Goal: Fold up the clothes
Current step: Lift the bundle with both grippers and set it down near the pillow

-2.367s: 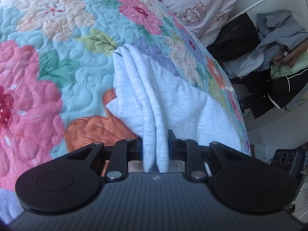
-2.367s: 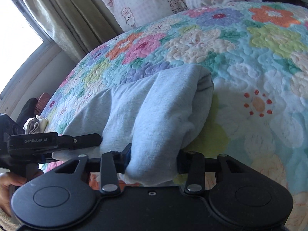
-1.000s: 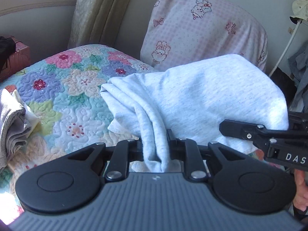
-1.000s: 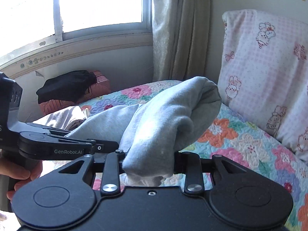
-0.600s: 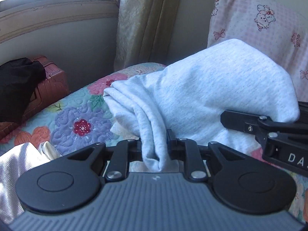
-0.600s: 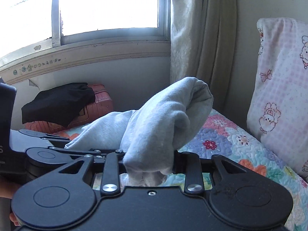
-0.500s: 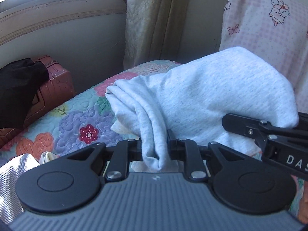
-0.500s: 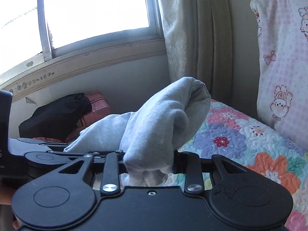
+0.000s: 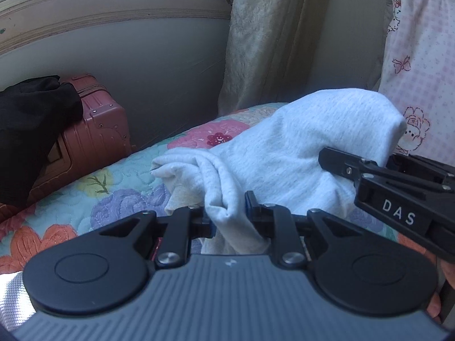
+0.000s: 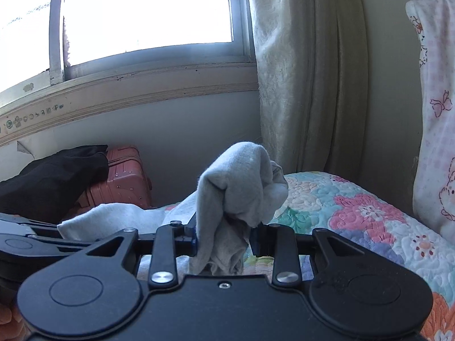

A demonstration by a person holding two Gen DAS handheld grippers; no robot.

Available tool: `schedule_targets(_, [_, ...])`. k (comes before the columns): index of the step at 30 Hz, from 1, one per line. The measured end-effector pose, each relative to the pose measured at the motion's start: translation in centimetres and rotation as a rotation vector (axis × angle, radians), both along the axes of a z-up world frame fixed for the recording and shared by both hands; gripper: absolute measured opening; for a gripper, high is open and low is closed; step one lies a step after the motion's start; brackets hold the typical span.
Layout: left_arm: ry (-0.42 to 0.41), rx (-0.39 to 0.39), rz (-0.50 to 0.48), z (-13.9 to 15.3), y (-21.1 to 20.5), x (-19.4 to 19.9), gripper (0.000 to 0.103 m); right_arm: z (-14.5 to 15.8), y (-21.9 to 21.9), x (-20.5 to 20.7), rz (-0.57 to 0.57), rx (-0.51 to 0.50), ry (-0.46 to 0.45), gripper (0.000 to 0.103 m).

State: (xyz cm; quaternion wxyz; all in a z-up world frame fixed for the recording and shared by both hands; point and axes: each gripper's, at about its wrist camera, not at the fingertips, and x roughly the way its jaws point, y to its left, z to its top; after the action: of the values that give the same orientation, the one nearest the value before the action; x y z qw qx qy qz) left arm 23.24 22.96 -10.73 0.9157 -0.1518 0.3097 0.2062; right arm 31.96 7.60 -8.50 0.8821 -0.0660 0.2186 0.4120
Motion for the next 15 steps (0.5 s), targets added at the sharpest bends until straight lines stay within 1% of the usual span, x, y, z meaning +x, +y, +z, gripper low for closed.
schedule_targets(1, [0.013, -0.016, 0.012, -0.8, 0.2, 0.4, 0.017, -0.5, 0.5, 0.5, -0.001, -0.03, 0.01, 0.037])
schedule_targets(2, [0.034, -0.051, 0.022, -1.9, 0.4, 0.8, 0.018, -1.3, 1.0, 1.0, 0.002, -0.082, 0.02, 0.041])
schedule_targets(4, [0.076, -0.159, 0.032, -4.4, 0.7, 1.4, 0.018, -3.4, 1.6, 1.7, 0.001, -0.234, 0.023, 0.043])
schedule_targets(6, [0.07, -0.283, 0.045, -6.6, 1.0, 1.3, 0.018, -5.3, 0.8, 1.7, -0.021, -0.313, 0.01, 0.044])
schedule_targets(7, [0.068, -0.275, 0.045, -6.7, 0.6, 1.2, 0.018, -5.9, -0.2, 1.6, -0.034, -0.278, 0.025, 0.044])
schedule_targets(9, [0.071, -0.21, 0.02, -6.3, -0.3, 1.2, 0.018, -6.4, -1.6, 1.4, -0.07, -0.231, 0.043, 0.047])
schedule_targets(10, [0.071, -0.197, 0.013, -6.0, -0.5, 1.1, 0.018, -6.3, -1.9, 1.5, -0.084, -0.228, 0.045, 0.052])
schedule_targets(11, [0.065, -0.205, 0.016, -5.7, -0.5, 0.8, 0.018, -6.2, -2.1, 1.7, -0.098, -0.226, 0.047, 0.059])
schedule_targets(12, [0.058, -0.222, 0.024, -5.4, -0.2, 0.5, 0.018, -5.9, -2.3, 1.9, -0.12, -0.221, 0.051, 0.062])
schedule_targets(15, [0.054, -0.26, 0.057, -4.6, 0.4, -0.4, 0.022, -5.0, -2.8, 2.4, -0.176, -0.213, 0.068, 0.063])
